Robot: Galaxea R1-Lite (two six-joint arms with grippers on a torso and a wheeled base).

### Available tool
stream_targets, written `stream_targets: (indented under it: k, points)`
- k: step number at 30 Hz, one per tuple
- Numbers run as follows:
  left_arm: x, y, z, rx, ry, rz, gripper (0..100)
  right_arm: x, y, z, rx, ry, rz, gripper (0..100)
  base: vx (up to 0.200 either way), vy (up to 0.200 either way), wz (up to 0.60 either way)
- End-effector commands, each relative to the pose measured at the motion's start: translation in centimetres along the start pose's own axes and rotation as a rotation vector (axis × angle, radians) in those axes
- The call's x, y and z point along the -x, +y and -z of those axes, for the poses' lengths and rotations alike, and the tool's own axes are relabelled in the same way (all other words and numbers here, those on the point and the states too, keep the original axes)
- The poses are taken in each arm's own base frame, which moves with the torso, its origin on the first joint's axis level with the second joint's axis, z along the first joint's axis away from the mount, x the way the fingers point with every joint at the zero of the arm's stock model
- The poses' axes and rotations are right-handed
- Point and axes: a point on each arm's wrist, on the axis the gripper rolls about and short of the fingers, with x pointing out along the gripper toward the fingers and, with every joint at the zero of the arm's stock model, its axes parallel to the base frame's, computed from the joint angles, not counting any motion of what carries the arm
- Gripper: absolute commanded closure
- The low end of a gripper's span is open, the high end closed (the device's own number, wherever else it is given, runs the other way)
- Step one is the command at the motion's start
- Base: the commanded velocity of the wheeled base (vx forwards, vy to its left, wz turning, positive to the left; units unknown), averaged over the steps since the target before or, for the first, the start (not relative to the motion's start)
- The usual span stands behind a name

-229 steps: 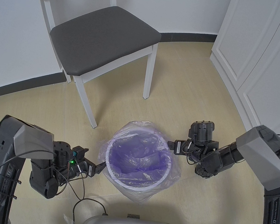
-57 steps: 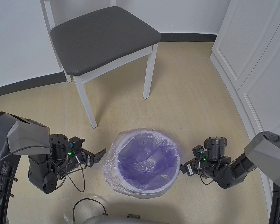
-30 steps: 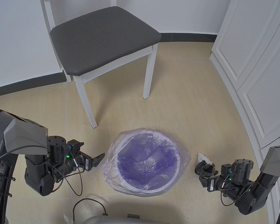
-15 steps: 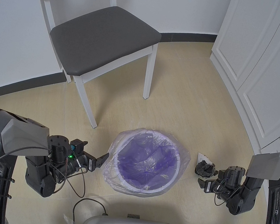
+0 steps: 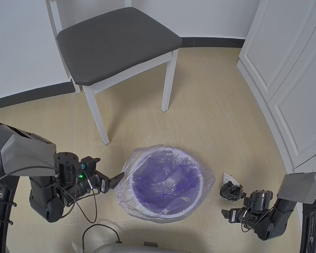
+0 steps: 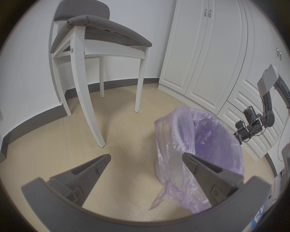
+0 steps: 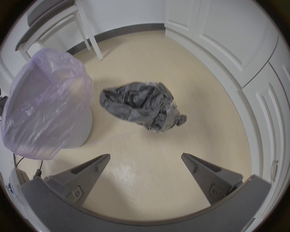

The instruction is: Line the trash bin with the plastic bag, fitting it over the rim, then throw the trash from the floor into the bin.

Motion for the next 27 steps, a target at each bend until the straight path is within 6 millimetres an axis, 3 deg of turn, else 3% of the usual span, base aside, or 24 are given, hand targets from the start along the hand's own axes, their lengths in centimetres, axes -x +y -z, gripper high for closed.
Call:
stream_targets:
  k: [1,3,4,5,10,14,15,23,27]
  points:
    - [-0.1,0.1,0.1,-0.002,-0.012,-0.005,0,0.0,0.4,-1.1,0.006,-0.026,-0.011,0,0.0,0.0,0.0]
    - [-0.2,0.1,0.1,-0.002,-0.012,-0.004,0,-0.3,0.5,-1.6,0.003,-0.055,-0.012,0,0.0,0.0,0.0]
    - [-0.2,0.1,0.2,-0.002,-0.011,-0.005,0,-1.3,1.1,-3.2,-0.024,-0.14,-0.013,0,0.0,0.0,0.0]
    - [-0.2,0.2,0.2,-0.002,-0.009,-0.007,0,-1.8,1.3,-3.6,-0.031,-0.157,-0.017,0,0.0,0.0,0.0]
    - [-0.3,0.4,0.8,0.003,0.005,-0.01,0,-2.9,1.9,-5.1,-0.027,-0.172,-0.023,0,0.0,0.0,0.0]
    - [-0.5,0.4,1.0,0.002,0.008,-0.01,0,-3.2,1.7,-5.2,-0.026,-0.171,-0.017,0,0.0,0.0,0.0]
    - [-0.5,0.4,1.0,0.002,0.008,-0.01,0,-3.2,1.7,-5.2,-0.026,-0.168,-0.017,100,0.0,0.0,0.0]
    - [-0.6,0.4,1.3,0.004,0.012,-0.009,0,-3.7,1.2,-5.9,-0.031,-0.192,-0.009,100,0.0,0.0,0.0]
    - [-0.7,0.4,1.5,0.005,0.018,-0.009,0,-3.3,1.0,-5.2,0.012,-0.176,-0.002,100,0.0,0.0,0.0]
